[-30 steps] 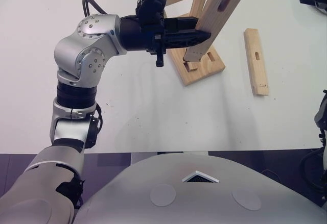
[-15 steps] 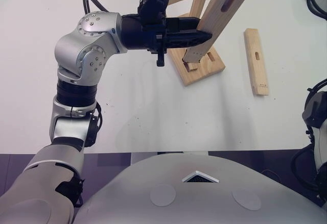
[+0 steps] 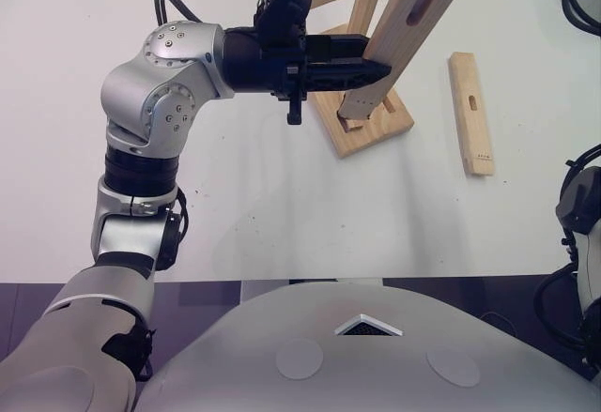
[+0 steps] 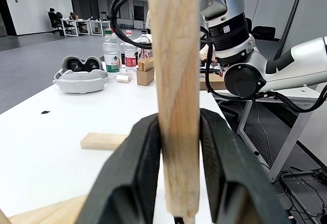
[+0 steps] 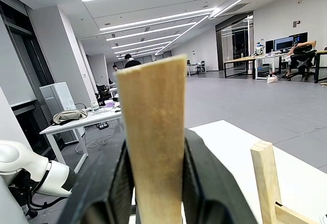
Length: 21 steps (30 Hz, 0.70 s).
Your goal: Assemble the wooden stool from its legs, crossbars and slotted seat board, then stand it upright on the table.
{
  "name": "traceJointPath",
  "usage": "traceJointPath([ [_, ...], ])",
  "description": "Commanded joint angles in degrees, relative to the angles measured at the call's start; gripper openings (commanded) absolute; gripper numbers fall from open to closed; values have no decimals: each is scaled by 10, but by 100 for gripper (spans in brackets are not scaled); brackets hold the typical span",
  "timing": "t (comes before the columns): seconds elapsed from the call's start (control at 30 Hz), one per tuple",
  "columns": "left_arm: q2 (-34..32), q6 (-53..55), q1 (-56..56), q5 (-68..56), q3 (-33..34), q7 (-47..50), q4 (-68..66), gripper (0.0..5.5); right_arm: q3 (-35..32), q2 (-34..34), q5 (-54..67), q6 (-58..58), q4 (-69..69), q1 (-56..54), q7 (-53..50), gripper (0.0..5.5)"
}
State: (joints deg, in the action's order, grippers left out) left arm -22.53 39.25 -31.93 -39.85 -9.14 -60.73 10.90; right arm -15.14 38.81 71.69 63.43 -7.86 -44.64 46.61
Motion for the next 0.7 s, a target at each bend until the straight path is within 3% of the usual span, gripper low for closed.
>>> traceJointPath([
  [0.03,2,-22,-18,42,-10,25,-19,102,-16,10,-7,-10,-9,6,-15,110],
  [0.13,9,-59,-53,93,-6,63,-70,102,-32,24,-13,-15,-9,20,-26,110],
  [0.3,45,-113,-138,189,30,222,-196,102,-39,35,-47,-29,-37,44,-82,111],
  [0.57,49,-75,-51,163,73,247,-98,102,-54,11,-58,-12,-91,102,-236,113],
  [0.7,52,-54,-35,142,76,244,-85,192,-56,-3,-6,-12,-110,110,-259,110],
])
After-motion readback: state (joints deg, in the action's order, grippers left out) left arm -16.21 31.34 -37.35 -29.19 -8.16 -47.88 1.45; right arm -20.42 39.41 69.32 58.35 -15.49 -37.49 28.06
